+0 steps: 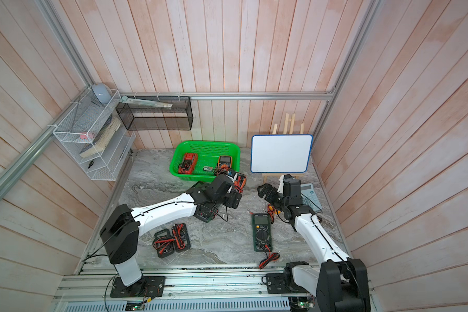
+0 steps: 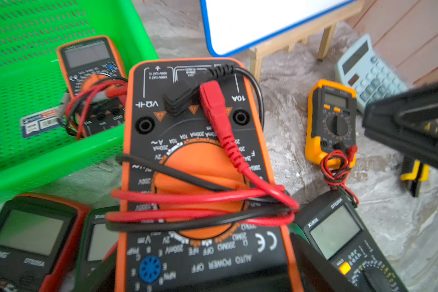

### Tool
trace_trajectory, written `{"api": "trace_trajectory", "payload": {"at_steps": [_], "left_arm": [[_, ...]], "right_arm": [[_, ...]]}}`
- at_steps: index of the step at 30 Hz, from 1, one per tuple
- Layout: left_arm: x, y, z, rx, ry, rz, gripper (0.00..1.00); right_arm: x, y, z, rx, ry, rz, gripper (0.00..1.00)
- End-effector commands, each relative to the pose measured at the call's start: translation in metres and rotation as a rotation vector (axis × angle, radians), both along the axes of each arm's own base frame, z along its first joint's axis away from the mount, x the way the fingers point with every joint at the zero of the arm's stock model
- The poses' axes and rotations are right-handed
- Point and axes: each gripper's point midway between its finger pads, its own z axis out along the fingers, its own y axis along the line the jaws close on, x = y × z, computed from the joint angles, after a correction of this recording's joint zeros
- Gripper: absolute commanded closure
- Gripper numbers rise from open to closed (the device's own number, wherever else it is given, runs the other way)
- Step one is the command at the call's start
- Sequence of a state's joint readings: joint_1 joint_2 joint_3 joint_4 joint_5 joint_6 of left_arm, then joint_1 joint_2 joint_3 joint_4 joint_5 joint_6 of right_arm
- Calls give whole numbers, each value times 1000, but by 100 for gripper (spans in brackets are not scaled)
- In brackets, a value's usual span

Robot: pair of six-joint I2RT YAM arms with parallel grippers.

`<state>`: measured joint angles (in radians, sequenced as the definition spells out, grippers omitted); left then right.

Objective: Put the multimeter into the basket
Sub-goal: Pick up the multimeter from the center of the board, then place the multimeter in the basket.

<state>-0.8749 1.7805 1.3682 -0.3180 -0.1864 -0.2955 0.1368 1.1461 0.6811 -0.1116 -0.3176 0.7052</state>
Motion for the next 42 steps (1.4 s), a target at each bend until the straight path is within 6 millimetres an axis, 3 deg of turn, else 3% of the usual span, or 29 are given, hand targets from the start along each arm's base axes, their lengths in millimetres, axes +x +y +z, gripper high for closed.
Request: {"api": "trace_trajectory", "payload": {"at_steps": [1, 10, 16, 21, 34, 42], "left_arm": [[29, 23, 37, -119, -70, 103, 100], [95, 89, 65, -166, -119, 256, 100], [135, 116, 70, -160, -146, 299, 100], [160, 122, 64, -135, -168, 311, 100], [225, 116, 7, -79, -134, 344, 100], [247, 119, -19, -52, -96, 352, 100]], "right_arm": [[6, 28, 37, 40, -107, 95, 2], [9, 112, 60, 21, -181, 298, 2], [13, 142, 53, 26, -157, 342, 2], [15, 145, 45, 18, -142, 331, 2], [9, 137, 31, -2, -122, 304, 2], [6, 132, 24, -10, -106, 290, 2]]}}
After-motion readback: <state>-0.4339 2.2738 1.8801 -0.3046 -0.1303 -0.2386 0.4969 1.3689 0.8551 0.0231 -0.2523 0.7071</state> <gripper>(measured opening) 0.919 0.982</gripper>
